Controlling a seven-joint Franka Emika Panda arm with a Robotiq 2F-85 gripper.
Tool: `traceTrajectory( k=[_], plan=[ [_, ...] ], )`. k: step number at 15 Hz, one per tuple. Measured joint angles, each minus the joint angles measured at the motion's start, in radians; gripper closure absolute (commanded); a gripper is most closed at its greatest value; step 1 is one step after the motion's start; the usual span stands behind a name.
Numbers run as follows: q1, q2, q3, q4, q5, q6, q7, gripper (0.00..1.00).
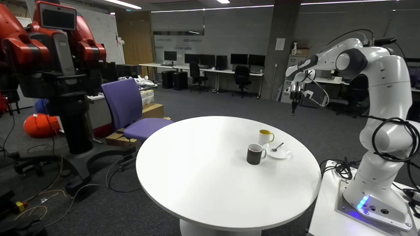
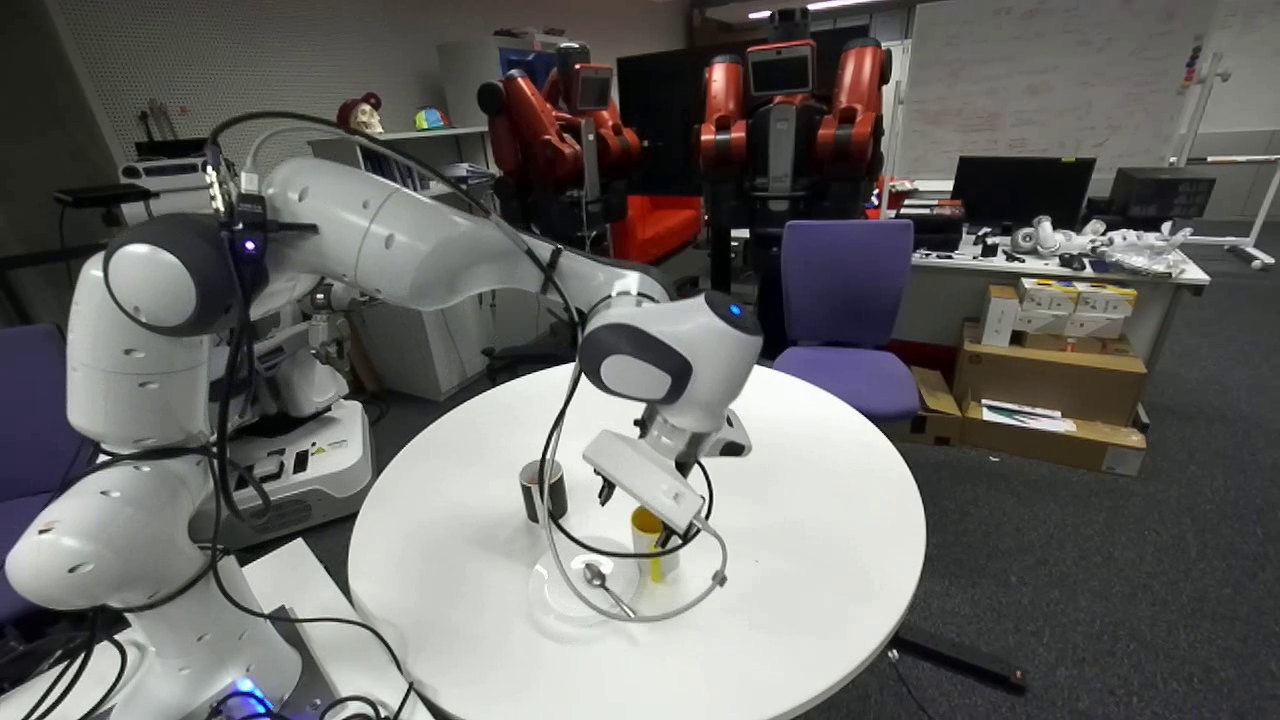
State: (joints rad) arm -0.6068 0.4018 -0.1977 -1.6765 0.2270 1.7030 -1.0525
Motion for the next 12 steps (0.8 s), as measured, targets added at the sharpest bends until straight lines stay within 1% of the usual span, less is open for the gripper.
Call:
traceTrajectory(
  k=[7,12],
  plan=[
    [0.140,-0.233,-0.019,-0.001,-0.117,-0.059,0.227,0.00],
    [0.250,-0.343,-0.018,-0.001,-0.235,-0.127,0.365,0.00]
  ],
)
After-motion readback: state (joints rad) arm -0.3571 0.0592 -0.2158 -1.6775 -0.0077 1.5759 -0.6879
